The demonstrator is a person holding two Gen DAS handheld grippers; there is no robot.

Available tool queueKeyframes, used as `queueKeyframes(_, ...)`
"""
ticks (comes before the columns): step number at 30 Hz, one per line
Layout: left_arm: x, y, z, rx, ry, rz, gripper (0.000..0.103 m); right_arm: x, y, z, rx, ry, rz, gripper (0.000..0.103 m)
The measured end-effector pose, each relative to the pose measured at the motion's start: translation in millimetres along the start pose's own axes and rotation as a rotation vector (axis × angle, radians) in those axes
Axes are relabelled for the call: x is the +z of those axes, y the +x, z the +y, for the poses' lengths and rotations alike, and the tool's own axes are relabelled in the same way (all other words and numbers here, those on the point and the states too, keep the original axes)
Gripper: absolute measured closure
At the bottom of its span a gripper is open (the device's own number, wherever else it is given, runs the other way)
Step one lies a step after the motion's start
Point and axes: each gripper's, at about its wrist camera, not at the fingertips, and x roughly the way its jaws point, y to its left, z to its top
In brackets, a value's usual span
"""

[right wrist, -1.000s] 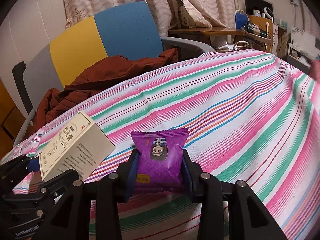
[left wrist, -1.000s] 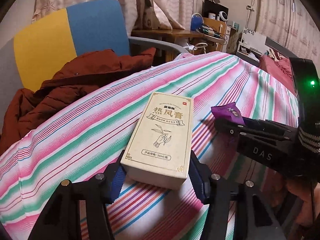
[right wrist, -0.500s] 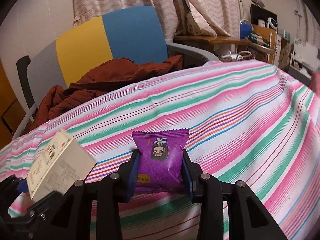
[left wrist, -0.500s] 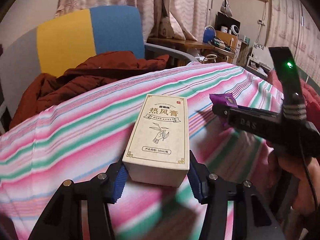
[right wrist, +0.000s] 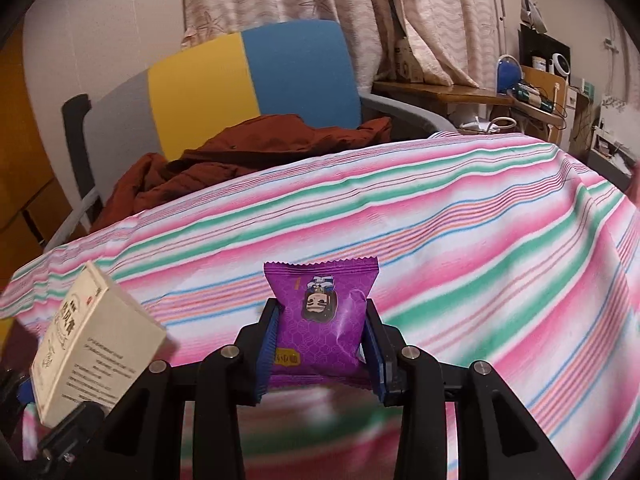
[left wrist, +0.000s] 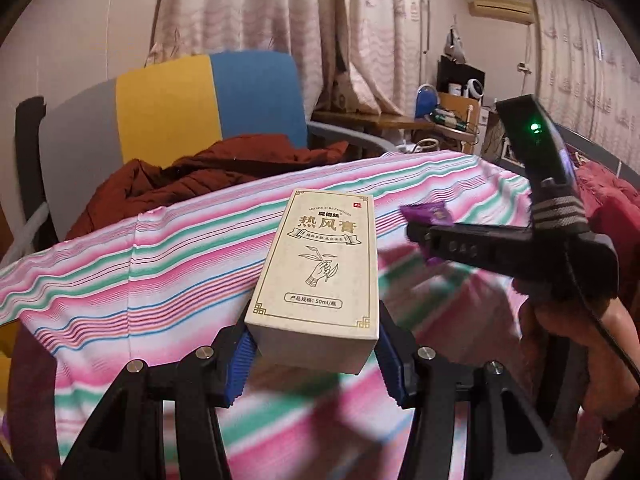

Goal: Organize objects
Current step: 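Carry the medicine box and purple sachet over the gold tray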

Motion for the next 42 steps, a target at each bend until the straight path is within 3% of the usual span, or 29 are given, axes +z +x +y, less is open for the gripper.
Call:
queueKeyframes(10,-31.5,-60.7,33.5,-0.065,-0.192,-0.008,0.049,-40.6,-34.5,25.3,0.043,-0.007,0.037,0.064)
queueKeyframes(15,-51.3,-99.8,38.2,-0.115,-0.206,-0.013,0.049,-55.6,-50.0,35.6,0.072,0.028,0.037,0.064)
queueKeyframes(19,-62.0,-135.0,57.6,-0.110,-0.266,-0.046,0.049,-65.4,-65.3,57.0,0.130,0.042,0.036,0.064)
queueKeyframes(28,-90.6,-205.6,130.1,0.058,-0.421,-0.097,0.048,-73.7,-103.0,156.5,0.350,-0.063,0.047,0.064)
queueKeyframes(35,-110.3,-228.8,188.6,0.205,-0.512,-0.095,0.048,-65.8,-112.5,242.5,0.509,-0.166,0.079,0.064)
queueKeyframes(42,-117.5,-233.6,233.8,0.313,-0.570,-0.053,0.048,-61.2,-95.2,326.0,0.550,-0.292,0.116,0.063)
